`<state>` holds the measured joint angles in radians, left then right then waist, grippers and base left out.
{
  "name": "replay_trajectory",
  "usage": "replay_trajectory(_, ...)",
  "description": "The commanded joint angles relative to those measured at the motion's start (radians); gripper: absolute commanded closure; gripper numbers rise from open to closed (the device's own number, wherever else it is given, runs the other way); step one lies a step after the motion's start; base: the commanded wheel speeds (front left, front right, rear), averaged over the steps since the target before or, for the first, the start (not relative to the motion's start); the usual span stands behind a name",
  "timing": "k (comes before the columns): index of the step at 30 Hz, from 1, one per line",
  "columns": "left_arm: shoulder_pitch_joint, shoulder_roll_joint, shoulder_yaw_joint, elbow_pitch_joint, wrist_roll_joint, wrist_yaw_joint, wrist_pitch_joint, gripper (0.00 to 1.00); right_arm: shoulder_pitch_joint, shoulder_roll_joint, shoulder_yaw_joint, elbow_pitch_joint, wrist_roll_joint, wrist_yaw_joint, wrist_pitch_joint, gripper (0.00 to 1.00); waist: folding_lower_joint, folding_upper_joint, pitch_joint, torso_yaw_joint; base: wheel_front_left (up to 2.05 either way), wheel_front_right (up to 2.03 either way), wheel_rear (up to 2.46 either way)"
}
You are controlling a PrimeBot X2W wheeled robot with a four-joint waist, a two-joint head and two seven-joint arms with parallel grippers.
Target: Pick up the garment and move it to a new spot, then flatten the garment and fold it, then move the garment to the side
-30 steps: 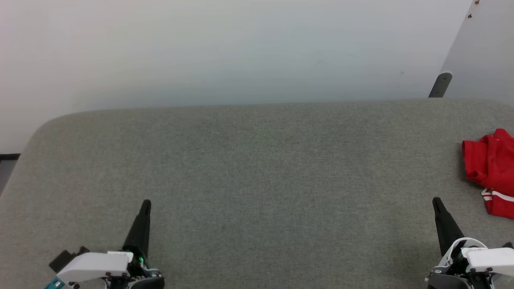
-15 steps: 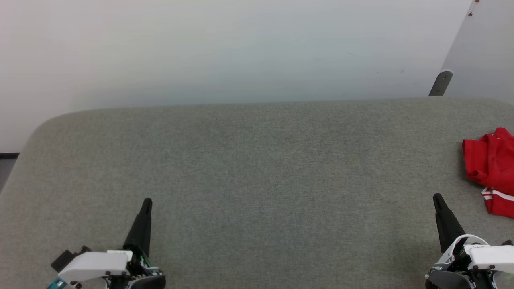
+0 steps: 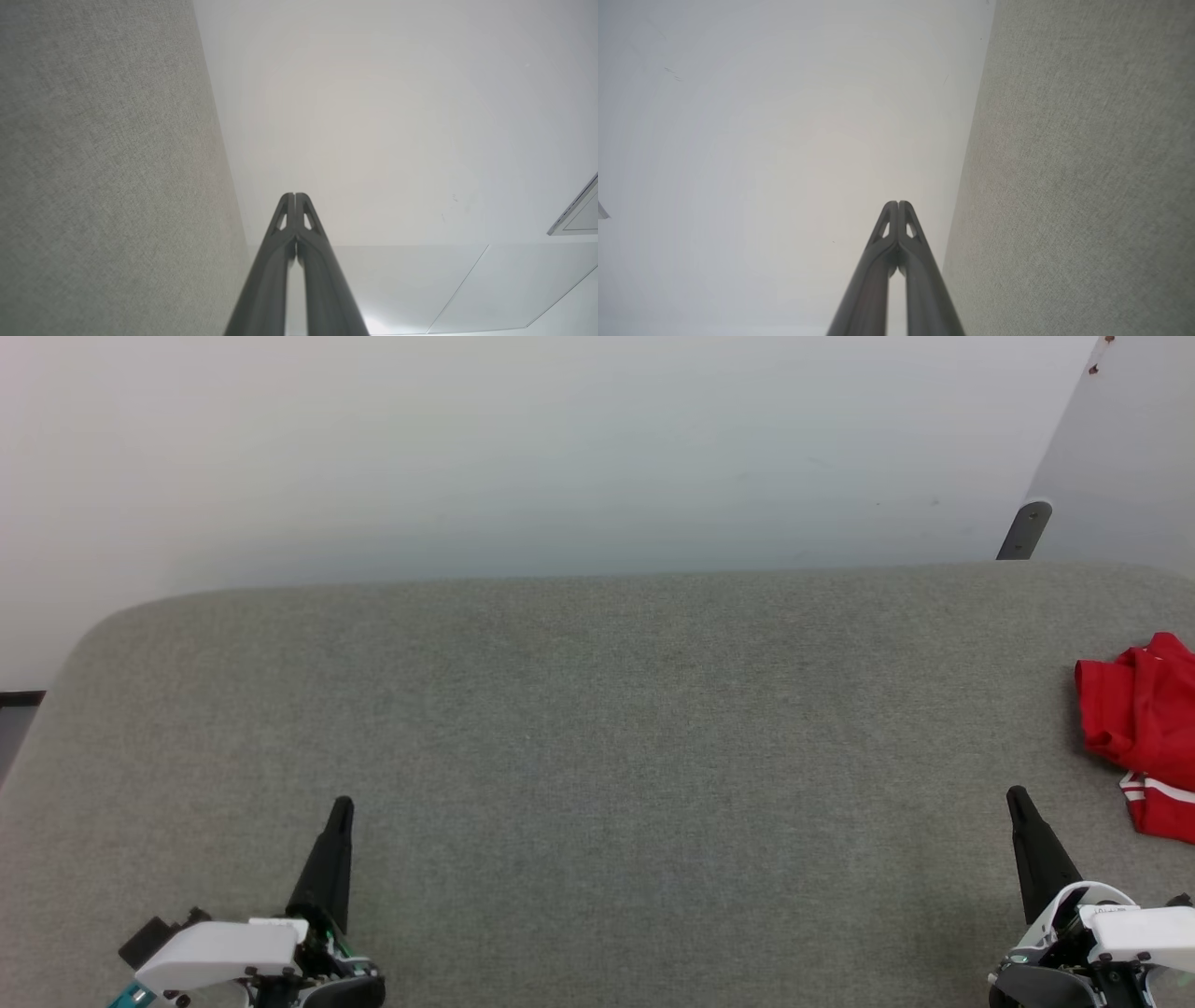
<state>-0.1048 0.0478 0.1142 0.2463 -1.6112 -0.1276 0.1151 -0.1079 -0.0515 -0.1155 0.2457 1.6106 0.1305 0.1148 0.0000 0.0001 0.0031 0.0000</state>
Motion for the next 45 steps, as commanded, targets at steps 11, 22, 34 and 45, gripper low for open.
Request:
replay_trajectory(11, -0.009, 0.001, 0.002, -0.002, -0.003, -0.006, 0.002, 1.00, -0.003, 0.004, 0.001, -0.002, 0.004, 0.000, 0.002, 1.00, 0.0000, -0.0001, 0.000, 0.000, 0.00, 0.00, 0.00)
replay_trajectory(22, -0.009, 0.001, 0.002, -0.002, -0.003, -0.006, 0.002, 1.00, -0.003, 0.004, 0.000, -0.002, 0.004, 0.000, 0.002, 1.00, 0.0000, -0.0001, 0.000, 0.000, 0.00, 0.00, 0.00)
replay_trajectory(34, -0.009, 0.001, 0.002, -0.002, -0.003, -0.006, 0.002, 1.00, -0.003, 0.004, 0.001, -0.002, 0.004, 0.000, 0.002, 1.00, 0.0000, -0.0001, 0.000, 0.000, 0.00, 0.00, 0.00)
replay_trajectory(45, -0.009, 0.001, 0.002, -0.002, -0.003, -0.006, 0.002, 1.00, -0.003, 0.004, 0.001, -0.002, 0.004, 0.000, 0.002, 1.00, 0.0000, -0.0001, 0.000, 0.000, 0.00, 0.00, 0.00)
